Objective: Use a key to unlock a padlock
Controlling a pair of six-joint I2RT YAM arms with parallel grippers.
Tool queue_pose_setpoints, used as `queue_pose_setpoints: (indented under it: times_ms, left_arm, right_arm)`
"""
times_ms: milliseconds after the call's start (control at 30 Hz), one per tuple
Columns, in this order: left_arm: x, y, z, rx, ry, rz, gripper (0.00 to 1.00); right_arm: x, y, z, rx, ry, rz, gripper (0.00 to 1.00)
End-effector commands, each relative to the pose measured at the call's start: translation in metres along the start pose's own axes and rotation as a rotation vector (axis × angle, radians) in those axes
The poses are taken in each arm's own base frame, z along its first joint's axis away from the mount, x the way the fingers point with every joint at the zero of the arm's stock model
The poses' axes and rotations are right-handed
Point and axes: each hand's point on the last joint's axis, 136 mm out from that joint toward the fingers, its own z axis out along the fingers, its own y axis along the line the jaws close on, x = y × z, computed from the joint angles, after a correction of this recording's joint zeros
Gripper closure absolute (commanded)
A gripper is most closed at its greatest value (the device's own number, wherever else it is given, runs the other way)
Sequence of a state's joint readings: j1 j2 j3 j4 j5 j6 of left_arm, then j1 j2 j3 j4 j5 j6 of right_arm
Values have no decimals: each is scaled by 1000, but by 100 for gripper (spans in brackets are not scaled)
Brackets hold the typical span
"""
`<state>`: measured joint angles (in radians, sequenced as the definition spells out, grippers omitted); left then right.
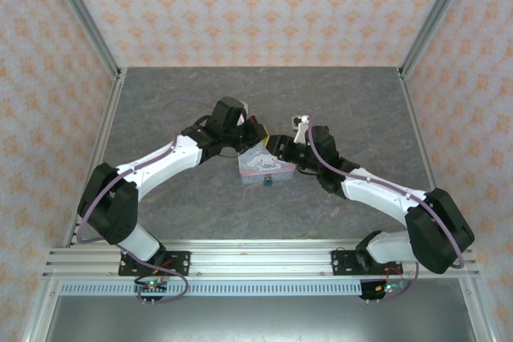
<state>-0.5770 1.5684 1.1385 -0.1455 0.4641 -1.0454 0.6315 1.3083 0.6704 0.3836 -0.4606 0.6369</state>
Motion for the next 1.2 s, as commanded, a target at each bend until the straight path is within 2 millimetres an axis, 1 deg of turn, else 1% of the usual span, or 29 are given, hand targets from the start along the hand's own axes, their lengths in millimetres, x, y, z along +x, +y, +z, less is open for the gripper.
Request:
queue_pose_setpoints:
  times_ms: [0, 100, 200, 233, 300, 333, 400, 433, 500, 533, 567, 667, 733, 800, 900, 1000, 1167]
  left_arm:
    - [-1, -27, -11, 62, -8, 33, 100]
    - [-1, -27, -11, 64, -7, 33, 100]
    - [-1, -27, -10, 64, -9, 31, 100]
    - [-1, -28, -10, 66, -8, 32, 100]
    - [0, -28, -9, 65, -7, 30, 100]
    - [-1, -28, -9, 65, -7, 29, 100]
    - [-2, -27, -9, 53, -10, 33, 100]
    - [-4, -26, -10, 43, -15, 38, 93]
    - [-9, -27, -14, 32, -21, 51, 73]
    - [-12, -27, -17, 27, -24, 56, 61]
    - [-15, -27, -20, 21, -28, 56, 52]
    - [-24, -27, -29, 10, -41, 61, 39]
    - [-27, -28, -34, -6, -40, 67, 34]
    - [-27, -29, -36, -24, -26, 69, 31]
    - [-22, -25, -34, -57, 18, 48, 27]
    - [-15, -20, -29, -79, 65, 0, 25]
    - [-8, -22, -19, -59, 118, -90, 27]
  right_arm:
    - [-19, 17, 3, -53, -49, -7, 73]
    - [-18, 16, 5, -55, -47, -1, 77]
    - [-18, 16, 7, -57, -44, 3, 83]
    - [-18, 16, 7, -61, -41, 5, 87]
    - [-17, 16, 8, -63, -35, 4, 98]
    - [-17, 16, 7, -60, -33, 3, 100]
    - [-17, 12, 6, -44, -29, -3, 100]
    - [-17, 9, 5, -28, -28, -8, 100]
    - [-18, 2, 0, 14, -28, -24, 100]
    - [-17, -3, -2, 42, -23, -38, 100]
    - [-17, -5, -5, 66, -19, -54, 100]
    - [-17, -9, -11, 114, 2, -114, 100]
    - [-18, -11, -14, 145, 16, -155, 100]
    - [-19, -11, -16, 162, 23, -192, 100]
    - [-21, -11, -18, 189, 35, -254, 100]
    - [-21, -8, -18, 222, 55, -343, 100]
    - [-21, 2, -19, 255, 65, -482, 100]
